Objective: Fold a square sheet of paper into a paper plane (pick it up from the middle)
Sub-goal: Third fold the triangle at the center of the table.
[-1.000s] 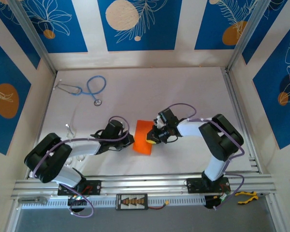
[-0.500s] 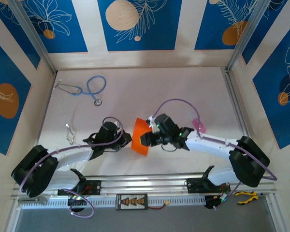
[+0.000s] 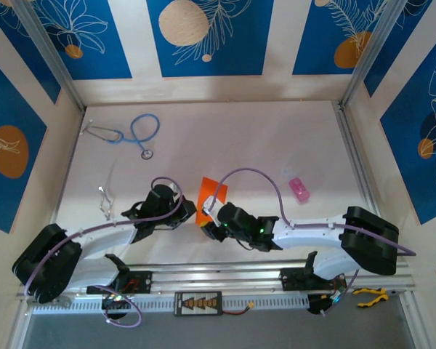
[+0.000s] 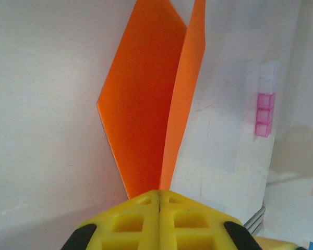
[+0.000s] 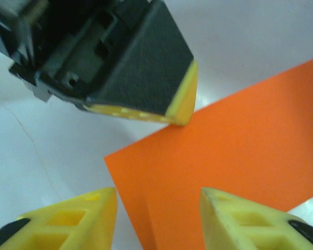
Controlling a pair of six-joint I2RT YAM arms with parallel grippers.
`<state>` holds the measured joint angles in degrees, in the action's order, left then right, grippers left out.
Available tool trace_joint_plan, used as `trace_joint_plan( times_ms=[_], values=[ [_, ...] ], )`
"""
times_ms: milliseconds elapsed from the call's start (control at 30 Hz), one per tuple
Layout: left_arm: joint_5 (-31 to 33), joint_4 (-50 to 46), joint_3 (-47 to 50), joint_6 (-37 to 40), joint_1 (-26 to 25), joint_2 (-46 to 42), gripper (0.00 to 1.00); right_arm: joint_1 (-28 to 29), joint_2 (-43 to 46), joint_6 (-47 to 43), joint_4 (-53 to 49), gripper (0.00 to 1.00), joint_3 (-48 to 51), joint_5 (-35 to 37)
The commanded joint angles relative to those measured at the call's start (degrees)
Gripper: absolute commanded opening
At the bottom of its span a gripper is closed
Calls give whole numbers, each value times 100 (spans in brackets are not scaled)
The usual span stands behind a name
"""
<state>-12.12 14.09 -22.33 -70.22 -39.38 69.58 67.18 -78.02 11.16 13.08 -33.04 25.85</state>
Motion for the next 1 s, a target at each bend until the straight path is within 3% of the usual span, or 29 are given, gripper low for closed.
trace_joint_plan(
  times_ms=[0,300,967],
  values=[
    [153,-191,32,-3,35,-150,0,46,73,-301,536,48,93,282],
    [227,-345,38,-1,44,-363,0,186,151,-1274,515,41,257,376],
    [518,-811,9,68,39,-779,0,-117,744,-1024,563,42,642,-286]
  ],
)
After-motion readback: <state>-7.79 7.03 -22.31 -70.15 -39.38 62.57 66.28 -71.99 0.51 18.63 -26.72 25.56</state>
